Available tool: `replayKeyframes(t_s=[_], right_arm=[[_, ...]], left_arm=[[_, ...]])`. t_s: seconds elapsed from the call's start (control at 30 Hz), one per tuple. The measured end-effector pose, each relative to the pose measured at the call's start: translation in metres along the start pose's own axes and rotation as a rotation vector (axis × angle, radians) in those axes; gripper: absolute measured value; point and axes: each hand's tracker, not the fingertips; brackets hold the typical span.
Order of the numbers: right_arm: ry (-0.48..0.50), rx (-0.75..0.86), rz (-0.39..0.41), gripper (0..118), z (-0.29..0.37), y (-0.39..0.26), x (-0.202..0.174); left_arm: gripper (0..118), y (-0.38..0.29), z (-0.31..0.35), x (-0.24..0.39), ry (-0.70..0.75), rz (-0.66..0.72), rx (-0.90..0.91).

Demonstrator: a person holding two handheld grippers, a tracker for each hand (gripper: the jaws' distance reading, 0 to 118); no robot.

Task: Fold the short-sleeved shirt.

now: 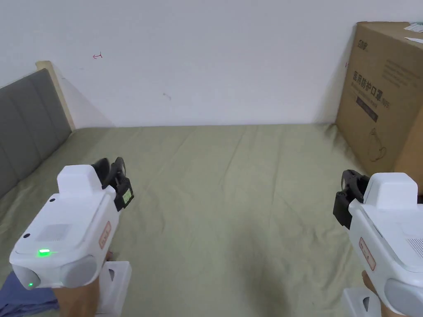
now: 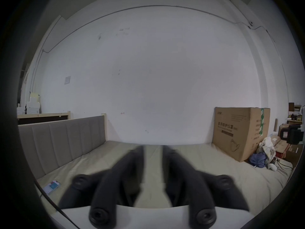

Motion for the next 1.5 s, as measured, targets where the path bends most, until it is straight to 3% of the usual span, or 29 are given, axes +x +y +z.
replayKeyframes(t_s=[0.03,0.17,1.5], right_arm=[[-0.001,0.002,-0.001,0,0.001,0.0,0.001],[-0.005,-0.001,-0.003,0,0.003,-0.003,0.005],[-0.016,0.003,0.008,0,0.007,-0.002,0.005]], left_arm=[[5,-0.002,0.001,0.003,-0.023,0.009,0.012],[0,-0.005,0.005,0.016,-0.042,0.019,0.015],[0,-0.027,0.008,0.038,-0.121,-0.036,-0.07]])
